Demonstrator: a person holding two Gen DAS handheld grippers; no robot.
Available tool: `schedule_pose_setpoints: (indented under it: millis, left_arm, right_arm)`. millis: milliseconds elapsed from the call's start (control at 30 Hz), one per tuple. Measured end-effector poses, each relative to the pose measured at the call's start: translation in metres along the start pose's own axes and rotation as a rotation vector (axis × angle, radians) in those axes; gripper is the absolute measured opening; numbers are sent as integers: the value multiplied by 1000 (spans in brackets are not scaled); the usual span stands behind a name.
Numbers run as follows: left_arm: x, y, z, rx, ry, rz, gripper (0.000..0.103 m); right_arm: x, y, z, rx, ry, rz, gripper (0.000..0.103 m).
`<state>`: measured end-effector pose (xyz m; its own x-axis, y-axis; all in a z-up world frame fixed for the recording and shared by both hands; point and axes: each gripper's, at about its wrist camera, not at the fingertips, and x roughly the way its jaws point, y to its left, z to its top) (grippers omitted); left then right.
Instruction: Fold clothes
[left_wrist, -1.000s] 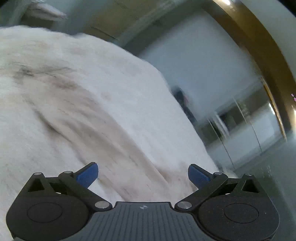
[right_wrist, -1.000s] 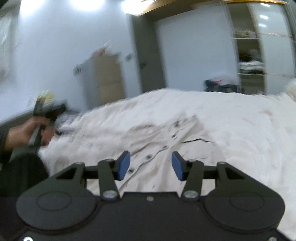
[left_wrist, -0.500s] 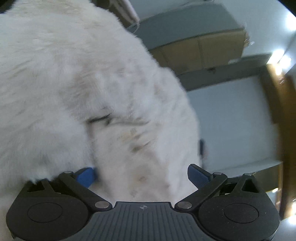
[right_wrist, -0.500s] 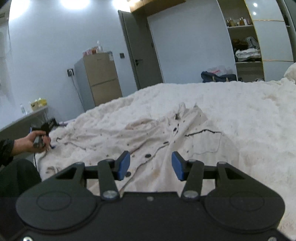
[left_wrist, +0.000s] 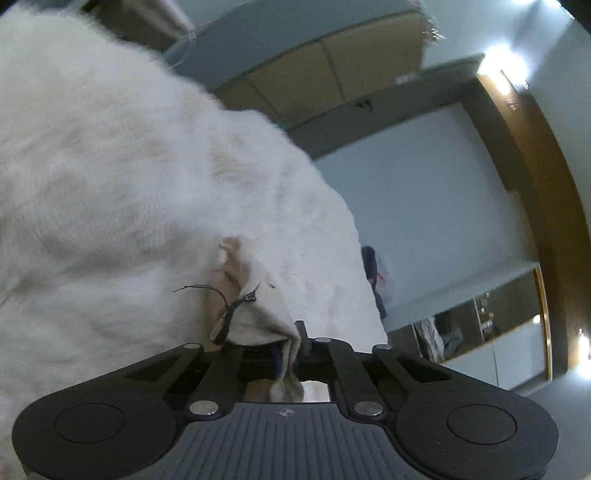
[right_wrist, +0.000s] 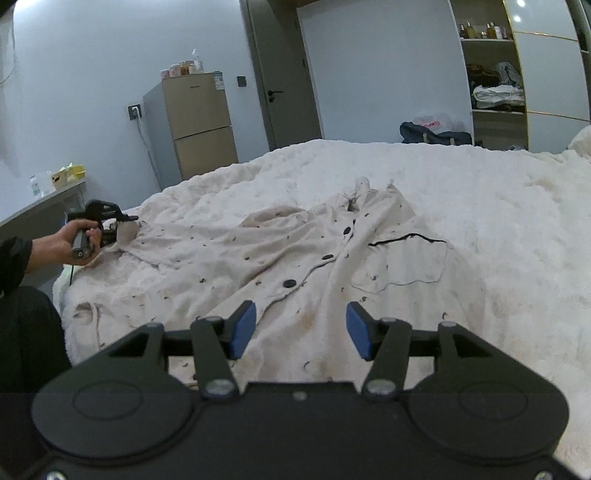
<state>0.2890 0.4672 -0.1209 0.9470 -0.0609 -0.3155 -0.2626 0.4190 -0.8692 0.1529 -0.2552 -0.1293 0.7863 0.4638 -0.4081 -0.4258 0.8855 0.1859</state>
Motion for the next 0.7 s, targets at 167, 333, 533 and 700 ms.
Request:
schedule_pose_setpoints:
  millis: [167,333,533,700]
  left_arm:
    - [4,-78,32,14,-48,-222,4]
    - [-20,-154,71,75,-115,-552,4]
    - [5,-79,101,77,-141,-218,4]
    - [22,-11,104,88,-111,263,15]
  right_arm:
    - [0,0,-1,1,-3,-20,53]
    - [3,2,-2,-6,7,-49,53]
    - [7,4,-3,-17,22,-40,53]
    - [1,-1,-2,4,8,-41,53]
